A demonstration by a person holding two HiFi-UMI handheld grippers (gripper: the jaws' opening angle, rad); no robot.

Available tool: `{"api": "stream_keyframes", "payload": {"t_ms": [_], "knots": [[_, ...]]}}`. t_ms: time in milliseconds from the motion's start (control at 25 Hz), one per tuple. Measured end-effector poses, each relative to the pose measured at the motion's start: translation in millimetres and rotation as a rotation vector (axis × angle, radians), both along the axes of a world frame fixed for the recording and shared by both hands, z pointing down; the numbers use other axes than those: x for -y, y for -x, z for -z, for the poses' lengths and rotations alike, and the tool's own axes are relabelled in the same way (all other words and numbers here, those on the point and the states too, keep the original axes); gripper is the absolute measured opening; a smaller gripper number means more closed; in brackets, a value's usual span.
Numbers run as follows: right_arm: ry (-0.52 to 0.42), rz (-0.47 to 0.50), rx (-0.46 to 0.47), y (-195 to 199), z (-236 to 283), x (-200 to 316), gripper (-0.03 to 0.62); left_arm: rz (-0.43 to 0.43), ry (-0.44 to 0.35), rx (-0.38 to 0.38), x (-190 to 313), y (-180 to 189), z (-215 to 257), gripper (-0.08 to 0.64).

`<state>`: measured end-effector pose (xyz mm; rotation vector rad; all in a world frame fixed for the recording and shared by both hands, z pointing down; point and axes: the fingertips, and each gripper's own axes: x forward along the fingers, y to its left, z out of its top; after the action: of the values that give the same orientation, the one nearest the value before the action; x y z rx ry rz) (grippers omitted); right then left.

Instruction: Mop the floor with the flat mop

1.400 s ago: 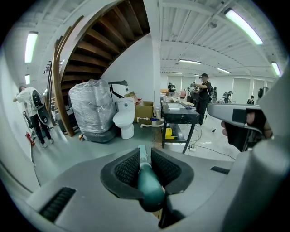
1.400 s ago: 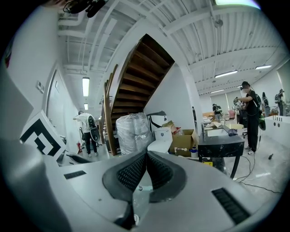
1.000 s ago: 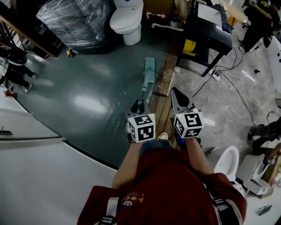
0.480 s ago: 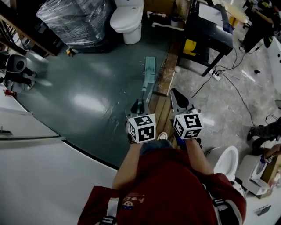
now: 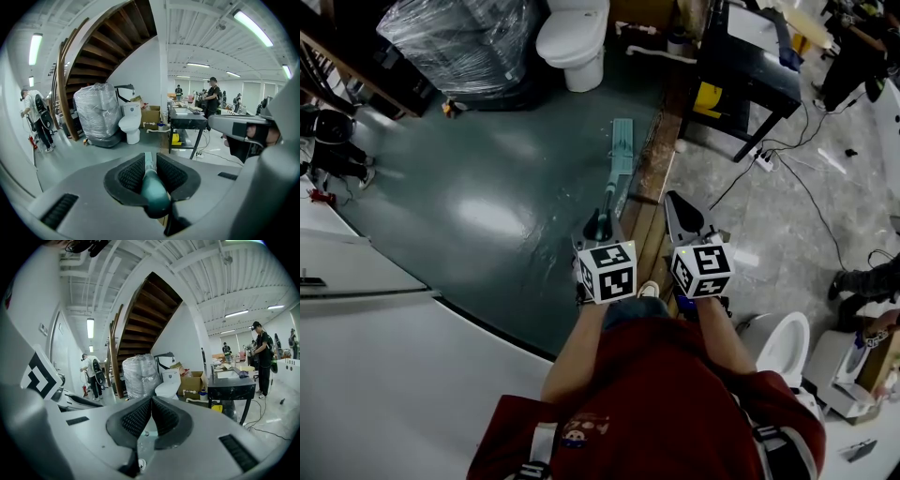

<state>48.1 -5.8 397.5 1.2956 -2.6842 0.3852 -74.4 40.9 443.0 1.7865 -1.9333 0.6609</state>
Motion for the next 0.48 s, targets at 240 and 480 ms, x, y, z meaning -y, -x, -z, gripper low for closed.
{"api": "stream_keyframes", "payload": {"t_ms": [240, 480], "knots": [[0.007, 0.006, -0.003, 10, -1, 0, 0.02, 0.017, -0.018, -0.004, 6, 10, 0, 0.091], [0.022, -0.013, -0.012, 10, -7, 11, 0.02, 0.006, -0.009, -0.017, 24, 12, -11, 0.091]]}}
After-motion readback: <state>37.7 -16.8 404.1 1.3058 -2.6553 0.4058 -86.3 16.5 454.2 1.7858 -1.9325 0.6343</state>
